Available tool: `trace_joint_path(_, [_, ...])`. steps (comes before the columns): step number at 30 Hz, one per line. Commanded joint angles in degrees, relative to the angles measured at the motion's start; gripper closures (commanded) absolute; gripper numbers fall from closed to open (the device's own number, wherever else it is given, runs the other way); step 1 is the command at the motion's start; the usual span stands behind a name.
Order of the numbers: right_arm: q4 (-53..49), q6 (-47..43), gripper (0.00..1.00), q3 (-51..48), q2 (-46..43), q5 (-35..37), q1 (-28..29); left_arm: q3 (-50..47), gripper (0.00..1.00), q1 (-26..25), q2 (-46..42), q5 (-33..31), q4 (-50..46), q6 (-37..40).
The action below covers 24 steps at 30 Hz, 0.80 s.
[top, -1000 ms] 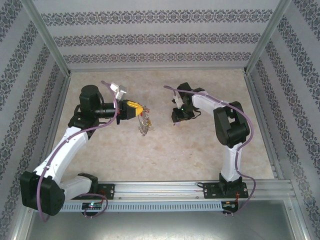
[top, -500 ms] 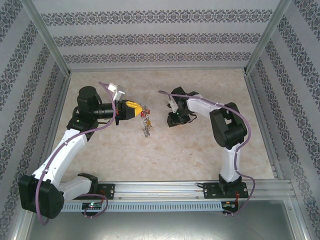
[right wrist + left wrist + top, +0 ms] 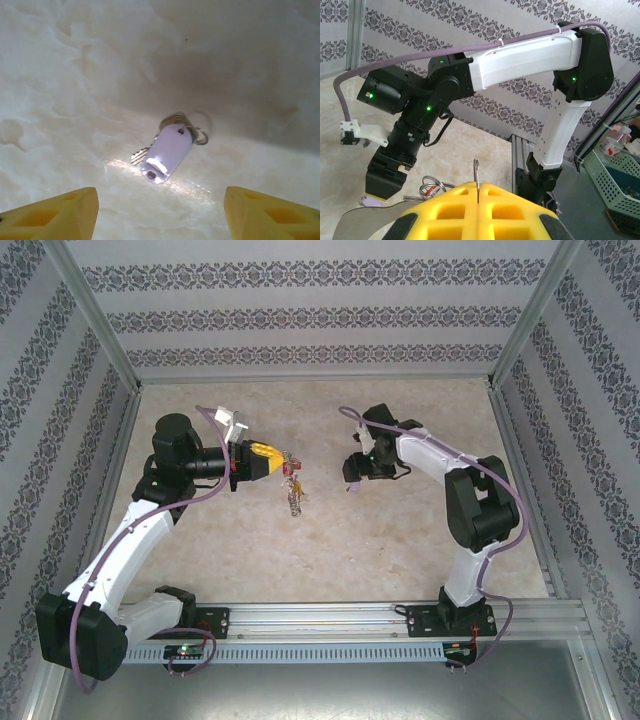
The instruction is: Put the keys on the keyring
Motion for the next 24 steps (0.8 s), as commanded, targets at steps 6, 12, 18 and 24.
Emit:
trace_joint_path(6, [8.6, 6.8, 0.28, -6.0, -0.9, 2.4, -0.8, -0.1, 1.0, 0.5, -1.0, 1.4, 3.7, -0.2])
trace_joint_path(12, [10.2, 7.3, 0.28, -6.3, 0.8, 2.0, -1.7, -0.1, 1.0, 0.5, -1.0, 1.4, 3.8, -0.1])
trace_joint_path(18, [9.1, 6.4, 0.29, -4.1, 3.0, 2.7, -0.6, -0.1, 1.0, 0.5, -1.0, 1.4, 3.6, -0.1])
trace_joint_path(24, [6.4, 5.1, 0.35, -1.5, 4.6, 3.6, 1.0, -0.1, 1.0, 0.6, -1.0, 1.4, 3.6, 0.0])
